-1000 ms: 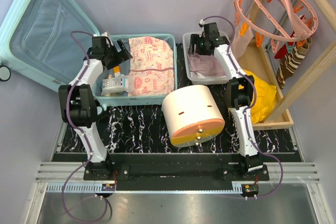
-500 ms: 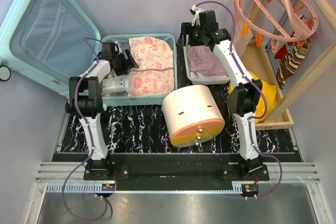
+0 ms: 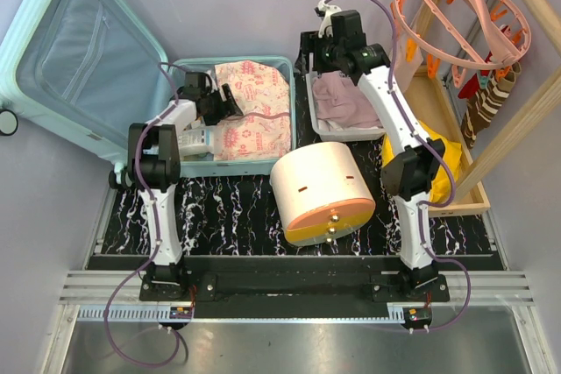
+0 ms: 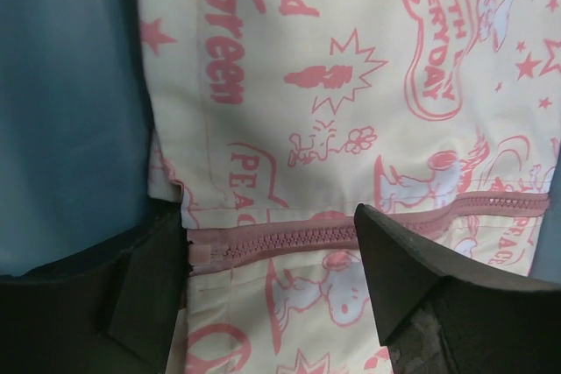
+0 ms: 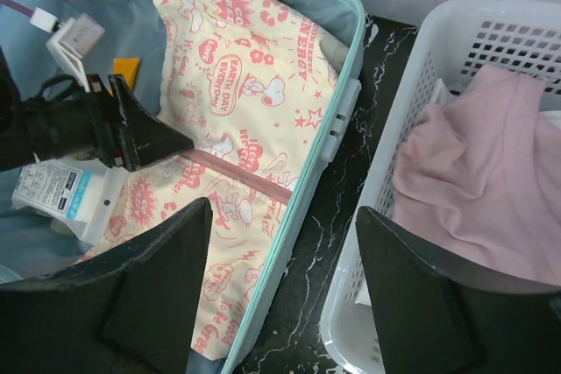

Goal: Open, take out, and arrange the luggage
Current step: Pick up the clothes from the luggage.

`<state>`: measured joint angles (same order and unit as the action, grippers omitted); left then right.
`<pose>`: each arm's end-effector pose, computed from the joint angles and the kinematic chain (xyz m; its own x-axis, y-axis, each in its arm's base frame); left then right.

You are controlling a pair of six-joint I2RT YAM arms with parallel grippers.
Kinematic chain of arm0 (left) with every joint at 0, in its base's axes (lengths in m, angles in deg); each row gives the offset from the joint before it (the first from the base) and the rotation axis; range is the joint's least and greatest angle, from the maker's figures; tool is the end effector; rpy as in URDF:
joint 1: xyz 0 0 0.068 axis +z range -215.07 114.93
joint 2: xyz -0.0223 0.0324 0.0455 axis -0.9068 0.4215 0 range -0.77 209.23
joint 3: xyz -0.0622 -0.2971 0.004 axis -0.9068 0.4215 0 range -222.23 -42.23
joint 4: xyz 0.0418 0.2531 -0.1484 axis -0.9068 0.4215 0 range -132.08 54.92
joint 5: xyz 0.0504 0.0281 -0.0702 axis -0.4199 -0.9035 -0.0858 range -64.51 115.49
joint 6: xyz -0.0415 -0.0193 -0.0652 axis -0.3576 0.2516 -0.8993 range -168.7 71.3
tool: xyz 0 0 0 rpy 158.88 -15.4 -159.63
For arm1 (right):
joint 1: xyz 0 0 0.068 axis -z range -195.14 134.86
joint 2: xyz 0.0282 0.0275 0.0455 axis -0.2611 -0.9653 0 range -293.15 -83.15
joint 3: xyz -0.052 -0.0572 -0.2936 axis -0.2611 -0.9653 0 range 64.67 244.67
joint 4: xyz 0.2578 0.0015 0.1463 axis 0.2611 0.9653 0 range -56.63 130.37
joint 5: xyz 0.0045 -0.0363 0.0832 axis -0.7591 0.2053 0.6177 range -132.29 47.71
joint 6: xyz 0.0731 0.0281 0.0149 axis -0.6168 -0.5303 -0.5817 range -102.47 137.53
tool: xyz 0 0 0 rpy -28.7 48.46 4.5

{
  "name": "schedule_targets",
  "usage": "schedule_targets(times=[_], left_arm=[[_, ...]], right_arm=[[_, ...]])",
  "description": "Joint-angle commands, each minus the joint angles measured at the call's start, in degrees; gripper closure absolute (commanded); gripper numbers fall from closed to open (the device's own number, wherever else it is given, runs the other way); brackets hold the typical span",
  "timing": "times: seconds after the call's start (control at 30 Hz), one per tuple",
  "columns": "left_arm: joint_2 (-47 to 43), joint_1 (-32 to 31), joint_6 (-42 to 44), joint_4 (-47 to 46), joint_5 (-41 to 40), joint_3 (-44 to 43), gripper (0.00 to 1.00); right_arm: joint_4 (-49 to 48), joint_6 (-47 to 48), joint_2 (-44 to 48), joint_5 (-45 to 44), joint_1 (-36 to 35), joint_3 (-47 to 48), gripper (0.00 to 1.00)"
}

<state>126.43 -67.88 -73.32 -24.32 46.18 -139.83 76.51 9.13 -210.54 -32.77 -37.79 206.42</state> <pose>0.5653 -0.0521 0.1603 -0.7866 -0.3515 -0.5076 -0.0470 0.8538 -0.5185 0.5328 0.2347 0.4083 -0.5147 -0.0586 -0.8554 -0.4432 0.8722 0.2069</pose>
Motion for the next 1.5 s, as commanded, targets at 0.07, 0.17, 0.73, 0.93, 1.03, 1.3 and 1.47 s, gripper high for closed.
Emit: schedule_targets(times=[0.07, 0.17, 0.73, 0.93, 1.03, 1.3, 1.47], left_arm=[[1.83, -2.81, 1.33, 2.28, -4.32, -2.95, 0.17], [1.04, -2.99, 1.59, 3.68, -8.28, -2.77, 0.15], [-0.55, -5.45, 5.46, 4.48, -19.98, -1.98, 0.07], [2.88, -5.45, 4.76, 4.3, -16.22, -3.73, 0.06], [4.37, -5.45, 3.53, 4.3, -13.41, -4.61, 0.11], [7.71, -5.8, 3.0, 4.39, -7.77, -6.11, 0.42], [8.07, -5.8, 3.18, 4.04, -5.75, -5.93, 0.75]], right_arm=[[0.11, 2.51, 6.28, -2.14, -0.37, -0.33, 0.24], [0.2, 3.21, 6.63, -1.88, -0.37, -1.3, 0.25], [0.9, 5.24, 7.16, 1.82, -0.37, -2.36, 0.24], [1.07, 5.41, 7.68, 2.43, -0.37, -3.32, 0.23], [1.16, 5.94, 8.04, 2.17, -0.37, -3.59, 0.23], [1.42, 6.47, 8.39, 1.64, -0.37, -3.77, 0.23], [1.6, 6.56, 8.3, 1.29, -0.37, -3.94, 0.23]])
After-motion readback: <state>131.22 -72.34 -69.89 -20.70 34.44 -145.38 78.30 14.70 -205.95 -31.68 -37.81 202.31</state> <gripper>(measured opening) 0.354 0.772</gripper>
